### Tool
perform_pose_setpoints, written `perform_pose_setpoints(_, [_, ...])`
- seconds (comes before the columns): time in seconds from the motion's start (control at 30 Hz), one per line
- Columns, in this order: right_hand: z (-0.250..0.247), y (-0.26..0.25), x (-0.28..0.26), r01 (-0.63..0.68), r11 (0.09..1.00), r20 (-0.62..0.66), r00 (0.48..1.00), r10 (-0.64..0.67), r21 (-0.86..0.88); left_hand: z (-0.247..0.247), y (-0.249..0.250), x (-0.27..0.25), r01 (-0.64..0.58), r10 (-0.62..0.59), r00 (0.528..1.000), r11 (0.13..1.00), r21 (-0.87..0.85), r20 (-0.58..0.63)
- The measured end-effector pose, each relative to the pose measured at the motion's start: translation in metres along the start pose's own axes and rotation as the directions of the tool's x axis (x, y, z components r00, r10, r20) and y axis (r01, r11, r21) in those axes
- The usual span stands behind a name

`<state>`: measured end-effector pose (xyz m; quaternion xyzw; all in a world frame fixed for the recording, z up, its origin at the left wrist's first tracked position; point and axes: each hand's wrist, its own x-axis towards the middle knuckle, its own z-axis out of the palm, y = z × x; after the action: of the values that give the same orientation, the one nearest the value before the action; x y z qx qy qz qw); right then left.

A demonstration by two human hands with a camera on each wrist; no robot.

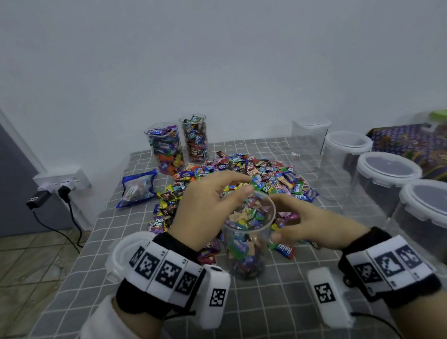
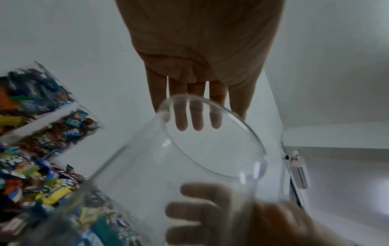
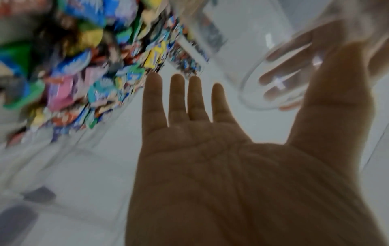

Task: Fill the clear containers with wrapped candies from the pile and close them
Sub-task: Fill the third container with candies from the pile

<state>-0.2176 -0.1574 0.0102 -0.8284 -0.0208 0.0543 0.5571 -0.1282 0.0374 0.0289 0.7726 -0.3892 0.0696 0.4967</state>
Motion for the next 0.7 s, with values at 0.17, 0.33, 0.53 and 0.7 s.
perform_pose_setpoints(0.17, [-0.031,0.018,0.002,-0.369,0.775,-0.282,0.925,0.253,-0.514,-0.023,-0.018,0.006,0.177,-0.209,0.976,0.926,0.334,0.061])
perform_pose_setpoints(0.33, [-0.03,0.046,0.012,-0.493,0.571,-0.247,0.856,0.454,-0.657,-0.02,-0.051,0.003,0.149,-0.467,0.814,0.744,0.652,0.347])
perform_pose_setpoints(0.53, [-0.012,0.049,0.027,-0.467,0.448,-0.206,0.831,0.516,-0.762,0.003,-0.079,-0.015,0.025,-0.67,0.588,0.575,0.818,0.453])
perform_pose_setpoints(0.7, [-0.002,0.043,0.039,-0.387,0.437,-0.157,0.866,0.475,-0.812,0.01,-0.087,-0.012,0.046,-0.682,0.584,0.57,0.82,0.441])
